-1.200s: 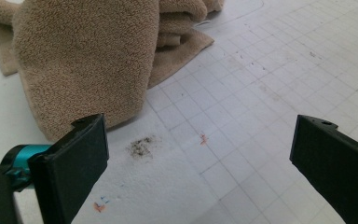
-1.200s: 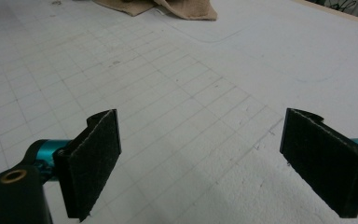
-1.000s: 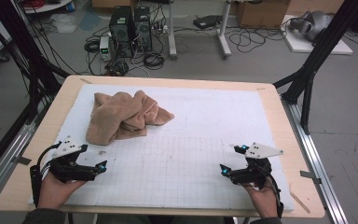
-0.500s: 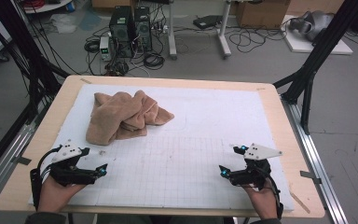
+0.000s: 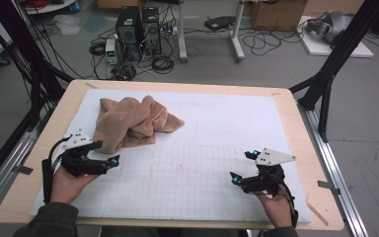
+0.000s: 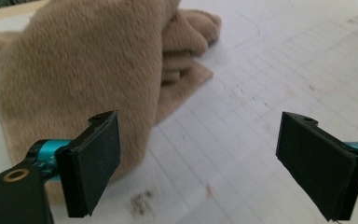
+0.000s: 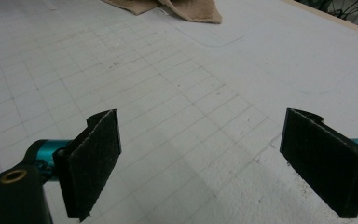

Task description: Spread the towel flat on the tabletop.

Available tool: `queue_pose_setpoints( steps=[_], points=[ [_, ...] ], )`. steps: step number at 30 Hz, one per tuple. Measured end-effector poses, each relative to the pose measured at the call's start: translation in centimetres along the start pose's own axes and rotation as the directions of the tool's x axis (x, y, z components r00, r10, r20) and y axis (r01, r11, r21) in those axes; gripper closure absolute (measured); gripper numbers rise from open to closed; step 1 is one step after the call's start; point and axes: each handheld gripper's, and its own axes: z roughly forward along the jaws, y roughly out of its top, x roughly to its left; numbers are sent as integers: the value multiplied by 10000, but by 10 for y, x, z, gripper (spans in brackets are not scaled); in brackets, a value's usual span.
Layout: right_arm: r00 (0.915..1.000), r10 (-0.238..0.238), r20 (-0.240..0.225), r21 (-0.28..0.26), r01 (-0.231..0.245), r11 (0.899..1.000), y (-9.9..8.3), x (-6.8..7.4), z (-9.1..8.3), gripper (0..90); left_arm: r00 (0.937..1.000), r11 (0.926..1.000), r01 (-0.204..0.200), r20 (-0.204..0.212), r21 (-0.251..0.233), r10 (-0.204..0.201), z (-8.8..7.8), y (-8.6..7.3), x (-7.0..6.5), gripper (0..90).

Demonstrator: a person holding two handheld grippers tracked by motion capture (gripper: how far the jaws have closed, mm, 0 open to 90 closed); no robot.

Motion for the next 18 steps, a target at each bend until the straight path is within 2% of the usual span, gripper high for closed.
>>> queue_pose_setpoints(
  steps=[1,2,4,5,6,10,11,13,14,15,17,18],
  points=[
    [10000,0,0,0,0,10000,0,0,0,115,10000,10000,0,0,0,0,0,0,0,152],
    [10000,-4,-3,21,4,10000,1,-2,1,115,9999,10000,-62,-83,5,62,8,10,3,154],
    [10000,-7,5,16,7,10000,1,-3,1,114,9998,10000,-50,-179,-44,49,16,19,8,161],
    [10000,19,-6,43,-19,10000,1,-3,2,115,9998,10000,-50,-179,-44,49,16,19,8,171],
    [10000,17,2,2,-17,10000,2,-4,2,115,9995,10000,-42,-328,-71,40,24,29,13,179],
    [9999,30,-96,58,-30,10000,1,-4,7,114,9979,9996,256,-594,-152,-265,43,42,24,223],
    [9999,41,-140,63,-41,10000,2,-4,8,114,9979,9996,256,-594,-152,-265,43,42,24,231],
    [9998,48,-199,108,-45,9999,2,-4,10,115,9960,9992,396,-797,5,-395,55,46,29,239],
    [9997,-2,-258,157,6,9999,2,-3,13,115,9944,9977,662,-835,134,-649,66,44,34,281],
    [9996,-35,-270,171,40,9998,2,-3,14,115,9944,9977,662,-835,134,-649,66,44,34,296],
    [9995,-51,-298,191,57,9998,2,-3,15,115,9925,9952,846,-926,491,-798,78,39,39,312],
    [9994,-47,-331,222,54,9997,2,-3,17,115,9924,9944,856,-941,626,-795,84,37,40,357]
  ],
)
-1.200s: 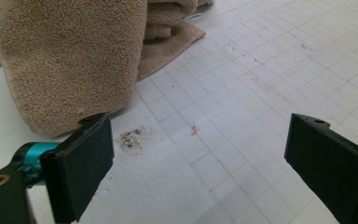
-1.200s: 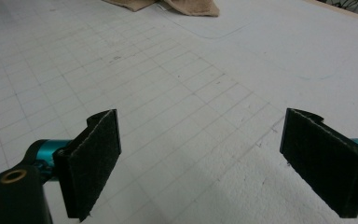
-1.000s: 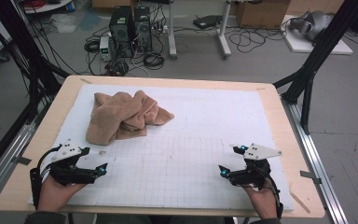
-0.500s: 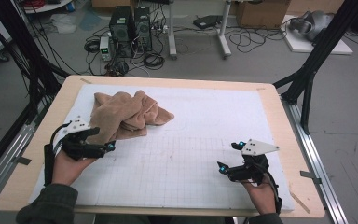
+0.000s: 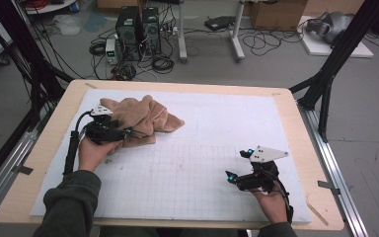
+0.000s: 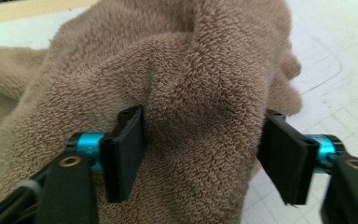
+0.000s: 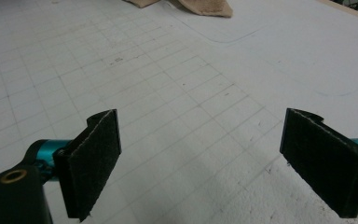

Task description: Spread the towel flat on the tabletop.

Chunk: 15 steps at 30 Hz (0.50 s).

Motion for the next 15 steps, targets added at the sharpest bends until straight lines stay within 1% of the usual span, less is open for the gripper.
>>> queue_pose_setpoints(
  steps=[4,5,6,7,8,9,10,13,14,15],
  points=[
    [10000,36,-73,39,-36,10000,-1,-1,2,115,9999,10000,-89,-129,-26,88,4,-1,0,463],
    [10000,35,-77,37,-34,10000,-1,-1,3,115,9999,10000,-82,-117,-1,82,4,-1,1,509],
    [10000,35,-77,37,-34,10000,-1,-1,3,115,9999,10000,-44,-154,23,44,4,-2,3,509],
    [9999,25,-102,23,-25,10000,-1,-1,4,115,9998,10000,-45,-176,34,46,5,-2,5,620],
    [9999,20,-125,36,-20,10000,-1,0,4,115,10000,10000,51,-59,34,-51,5,-3,8,642],
    [9999,2,-127,42,-1,10000,0,0,4,115,10000,10000,51,-59,34,-51,5,-3,8,663],
    [9999,-40,-150,50,41,10000,0,1,5,115,9999,9999,-105,-58,47,106,4,-3,7,695],
    [9999,-86,-147,27,87,10000,1,1,5,115,9999,9999,-145,39,78,145,4,-3,7,738],
    [9998,-44,-179,6,44,10000,1,0,5,115,9998,9999,-101,179,87,100,3,-3,6,749],
    [9999,-57,-151,-67,56,10000,1,0,5,115,9994,9998,-161,295,142,157,2,-3,5,756]
  ],
)
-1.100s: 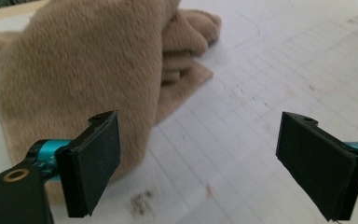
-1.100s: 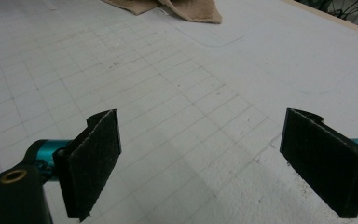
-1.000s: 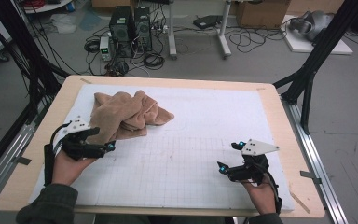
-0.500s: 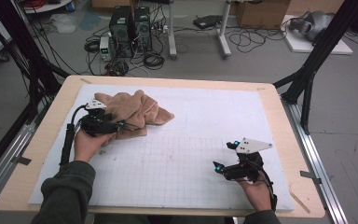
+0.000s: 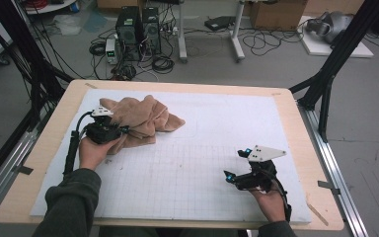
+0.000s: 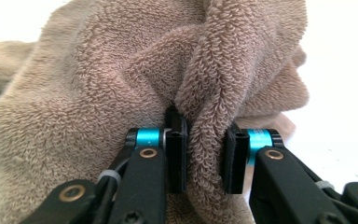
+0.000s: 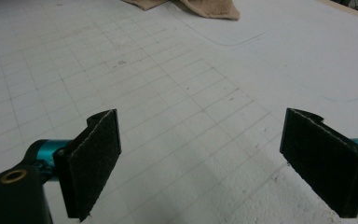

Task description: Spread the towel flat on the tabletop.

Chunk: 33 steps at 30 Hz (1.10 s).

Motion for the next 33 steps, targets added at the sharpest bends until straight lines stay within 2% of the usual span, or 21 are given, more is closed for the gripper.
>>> queue_pose_setpoints(
  steps=[4,5,6,7,8,9,10,11,12,14,15,19,20,22,24,26,28,29,30,33],
  points=[
    [10000,-88,3,-34,88,10000,2,1,-2,115,9993,9997,-234,275,-7,234,-6,1,-6,775],
    [10000,-83,13,-25,83,10000,2,1,-2,115,9977,9992,-363,561,-150,371,-11,3,-12,777],
    [9999,-101,30,-47,101,9999,3,1,-3,115,9977,9992,-363,561,-150,371,-11,3,-12,779],
    [9999,-104,26,-25,104,9999,3,1,-4,115,9952,9984,-503,821,-268,524,-16,4,-20,780],
    [10000,-85,22,-32,85,10000,3,2,-4,115,9952,9984,-503,821,-268,524,-16,4,-20,780],
    [9999,-135,59,-47,135,9999,3,2,-5,115,9920,9967,-743,1002,-324,772,-21,5,-27,781],
    [9999,-135,59,-47,135,9999,3,2,-5,115,9920,9967,-743,1002,-324,772,-21,5,-27,781],
    [9999,-142,71,-39,142,9999,3,3,-7,115,9882,9953,-879,1222,-402,922,-26,4,-36,781],
    [9999,-132,79,-24,132,9999,3,4,-8,115,9882,9953,-879,1222,-402,922,-26,4,-36,781],
    [9998,-156,97,-41,156,9999,3,4,-10,115,9818,9928,-1060,1523,-558,1134,-34,-3,-50,781],
    [9998,-156,97,-41,156,9999,3,4,-10,115,9818,9928,-1060,1523,-558,1134,-34,-3,-50,781],
    [9997,-199,134,-54,200,9998,4,5,-13,115,9738,9894,-1346,1774,-545,1423,-44,-15,-66,781],
    [9997,-191,138,-60,192,9998,4,5,-13,115,9698,9872,-1503,1861,-524,1576,-49,-21,-72,781],
    [9997,-204,117,-69,205,9998,5,6,-12,115,9678,9875,-1470,1981,-568,1555,-53,-26,-76,781],
    [9997,-229,82,-30,229,9997,5,8,-10,115,9605,9839,-1706,2140,-532,1781,-61,-38,-85,781],
    [9997,-248,13,-6,248,9997,5,9,-8,115,9585,9832,-1752,2193,-520,1824,-63,-41,-86,781],
    [9997,-251,-16,17,251,9997,5,9,-7,115,9536,9834,-1734,2407,-527,1810,-68,-49,-90,781],
    [9995,-297,-57,43,297,9995,6,11,-4,115,9506,9800,-1953,2381,-392,1990,-71,-55,-91,779],
    [9996,-278,-68,65,278,9996,6,11,-3,115,9506,9800,-1953,2381,-392,1990,-71,-55,-91,777],
    [9993,-352,-121,99,353,9993,7,13,-1,115,9469,9813,-1897,2580,-330,1918,-77,-65,-91,703]
  ],
)
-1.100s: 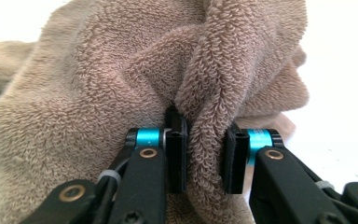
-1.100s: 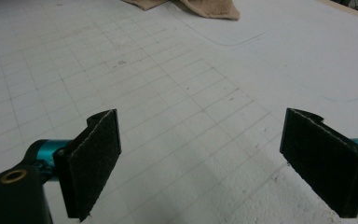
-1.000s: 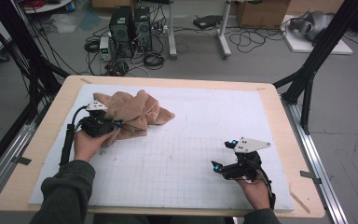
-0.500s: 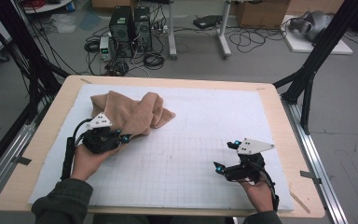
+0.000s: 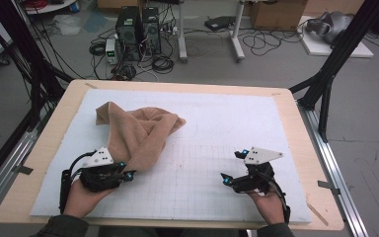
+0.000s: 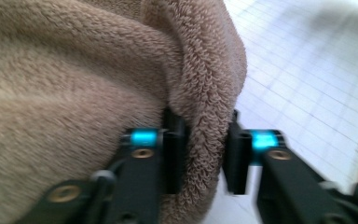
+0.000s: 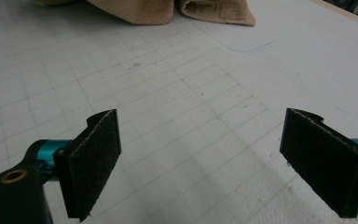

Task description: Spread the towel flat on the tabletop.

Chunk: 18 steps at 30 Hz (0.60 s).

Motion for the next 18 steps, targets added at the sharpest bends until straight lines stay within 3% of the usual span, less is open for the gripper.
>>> queue_pose_setpoints(
  steps=[3,5,10,13,15,16,17,18],
  points=[
    [10000,-41,-14,45,42,10000,0,1,0,115,9998,10000,72,182,-33,-72,-6,-1,-2,545],
    [10000,-8,-20,51,8,10000,0,0,0,115,9998,9997,-151,86,-191,152,-19,4,-7,480],
    [10000,33,-8,90,-33,10000,-1,1,0,115,9985,9977,-545,-33,-398,544,-30,21,-8,414],
    [9999,-60,-103,98,61,9999,0,2,3,115,9979,9961,-633,-189,-617,622,-25,34,1,402],
    [9998,-116,-160,177,119,9998,1,4,6,115,9986,9964,-472,-271,-706,454,-18,41,9,374],
    [9997,-144,-216,198,149,9997,2,4,7,115,9987,9969,-428,-310,-655,409,-6,47,15,371],
    [9997,-144,-216,198,149,9997,2,4,7,115,9987,9969,-428,-310,-655,409,-6,47,15,368],
    [9996,-164,-226,196,168,9997,2,3,8,115,9984,9982,-437,-381,-420,421,8,49,21,362]
  ],
)
